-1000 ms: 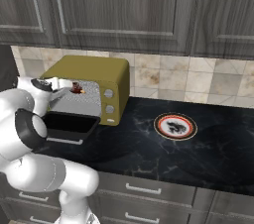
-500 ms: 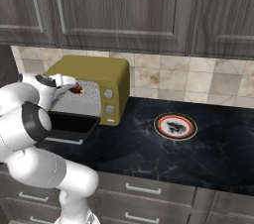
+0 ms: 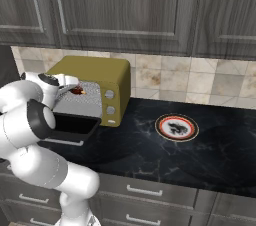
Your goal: Open the toaster oven door. Place the bread on the top rack in the toaster oven and place the steak on the bottom rack.
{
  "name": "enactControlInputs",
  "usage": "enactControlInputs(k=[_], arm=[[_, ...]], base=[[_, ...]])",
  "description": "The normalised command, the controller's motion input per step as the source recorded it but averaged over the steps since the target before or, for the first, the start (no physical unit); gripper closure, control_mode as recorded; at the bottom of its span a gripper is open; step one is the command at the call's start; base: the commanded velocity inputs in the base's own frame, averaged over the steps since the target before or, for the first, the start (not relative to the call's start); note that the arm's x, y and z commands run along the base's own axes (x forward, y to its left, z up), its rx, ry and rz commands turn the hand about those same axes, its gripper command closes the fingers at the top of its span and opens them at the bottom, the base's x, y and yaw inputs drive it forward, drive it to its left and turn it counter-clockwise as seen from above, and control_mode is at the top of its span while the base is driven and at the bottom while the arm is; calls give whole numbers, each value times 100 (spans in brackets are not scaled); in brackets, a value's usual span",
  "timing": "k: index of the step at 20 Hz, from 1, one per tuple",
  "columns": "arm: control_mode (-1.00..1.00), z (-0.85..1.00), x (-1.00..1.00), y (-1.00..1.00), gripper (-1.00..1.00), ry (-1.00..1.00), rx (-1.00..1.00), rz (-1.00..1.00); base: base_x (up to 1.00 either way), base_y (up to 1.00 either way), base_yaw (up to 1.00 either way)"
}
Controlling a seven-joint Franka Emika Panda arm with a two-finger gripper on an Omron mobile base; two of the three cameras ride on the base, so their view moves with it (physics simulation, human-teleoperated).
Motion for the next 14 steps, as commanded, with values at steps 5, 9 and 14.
enactControlInputs(k=[5, 9, 14], arm=[[-100, -13, 20, -1, -100, 0, 7, 0], [-100, -19, 3, -1, -100, 0, 3, 0], [-100, -5, -3, -4, -100, 0, 0, 0]], base=[[0, 0, 0], [0, 0, 0], [0, 0, 0]])
